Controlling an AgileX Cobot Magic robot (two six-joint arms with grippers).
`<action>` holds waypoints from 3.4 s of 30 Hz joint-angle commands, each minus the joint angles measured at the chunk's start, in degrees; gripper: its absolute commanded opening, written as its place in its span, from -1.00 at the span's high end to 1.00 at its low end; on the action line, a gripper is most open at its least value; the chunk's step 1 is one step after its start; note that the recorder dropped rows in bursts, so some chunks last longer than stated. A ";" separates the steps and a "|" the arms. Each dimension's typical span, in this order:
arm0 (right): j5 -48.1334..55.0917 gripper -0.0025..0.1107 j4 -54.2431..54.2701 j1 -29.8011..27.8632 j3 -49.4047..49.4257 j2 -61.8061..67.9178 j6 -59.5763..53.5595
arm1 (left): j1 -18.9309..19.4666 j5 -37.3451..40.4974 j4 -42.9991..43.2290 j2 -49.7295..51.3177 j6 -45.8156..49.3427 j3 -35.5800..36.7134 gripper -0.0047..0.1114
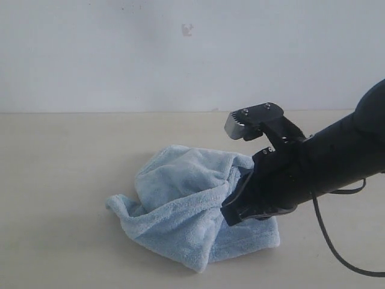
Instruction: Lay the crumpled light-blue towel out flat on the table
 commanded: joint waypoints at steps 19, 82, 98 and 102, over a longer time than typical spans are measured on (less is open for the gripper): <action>-6.47 0.79 -7.91 -0.03 0.04 -0.16 2.46 | -27.51 30.45 74.83 58.06 -18.97 -23.74 0.85; 1.48 0.79 -22.86 -1.20 -4.78 -0.27 23.47 | -33.95 71.65 58.03 74.62 3.78 -50.90 0.85; 5.70 0.79 -14.39 -1.20 -4.78 0.56 9.13 | -20.04 65.44 65.27 69.54 -16.15 -37.69 0.64; 7.03 0.74 -12.10 -1.20 -4.78 5.52 5.05 | -20.04 61.20 64.93 69.54 -16.15 -37.69 -0.20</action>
